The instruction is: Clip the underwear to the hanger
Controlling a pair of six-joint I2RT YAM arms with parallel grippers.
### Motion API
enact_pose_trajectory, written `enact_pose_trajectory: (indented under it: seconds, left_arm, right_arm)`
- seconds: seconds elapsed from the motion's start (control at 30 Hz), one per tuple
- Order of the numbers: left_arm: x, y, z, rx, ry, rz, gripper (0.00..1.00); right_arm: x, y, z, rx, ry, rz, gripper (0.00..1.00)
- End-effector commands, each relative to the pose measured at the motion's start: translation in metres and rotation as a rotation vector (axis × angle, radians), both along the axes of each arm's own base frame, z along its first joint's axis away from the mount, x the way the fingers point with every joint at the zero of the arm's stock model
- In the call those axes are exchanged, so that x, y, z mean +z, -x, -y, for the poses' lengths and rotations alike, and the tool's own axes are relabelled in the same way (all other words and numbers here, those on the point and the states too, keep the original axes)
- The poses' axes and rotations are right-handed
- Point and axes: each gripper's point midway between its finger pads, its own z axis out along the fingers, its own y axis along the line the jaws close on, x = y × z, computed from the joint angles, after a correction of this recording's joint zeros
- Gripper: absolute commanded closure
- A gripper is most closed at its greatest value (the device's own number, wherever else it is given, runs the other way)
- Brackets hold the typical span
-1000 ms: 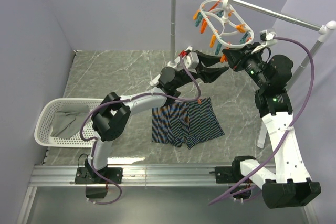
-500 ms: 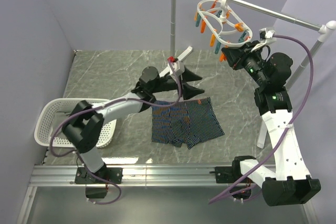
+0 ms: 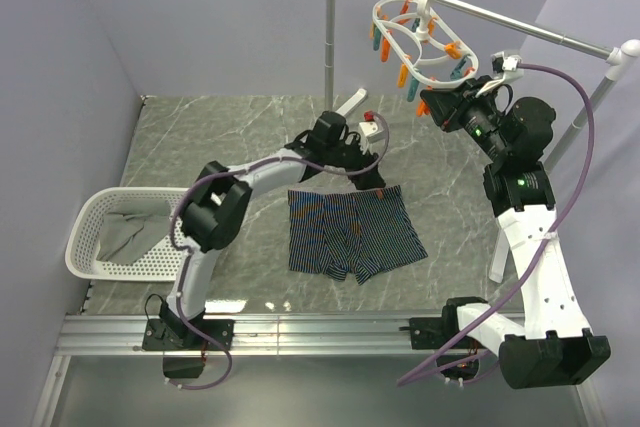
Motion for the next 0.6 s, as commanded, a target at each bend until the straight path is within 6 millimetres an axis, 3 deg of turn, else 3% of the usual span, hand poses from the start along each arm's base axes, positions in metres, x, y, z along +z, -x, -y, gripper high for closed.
enact_pose_trajectory:
  seconds: [0.0, 0.1, 0.27, 0.57]
  left_arm:
    - [-0.019, -0.028, -0.01, 0.031, -0.114, -0.003, 0.25]
    - [-0.046, -0.036, -0.012, 0.02, -0.172, -0.035, 0.22]
    - [-0.052, -0.053, -0.02, 0.033, -0.166, -0.004, 0.18]
    - [-0.072, -0.049, -0.02, -0.04, -0.201, 0.014, 0.22]
  right_arm:
    - [0.023, 0.007, -0.005, 0.035, 0.002, 0.063, 1.0]
    - [0.021, 0.007, -0.006, 0.045, -0.008, 0.053, 1.0]
    - [0.02, 0.006, 0.001, 0.045, -0.007, 0.028, 1.0]
    - [0.023, 0.002, 0.017, 0.01, 0.008, 0.026, 1.0]
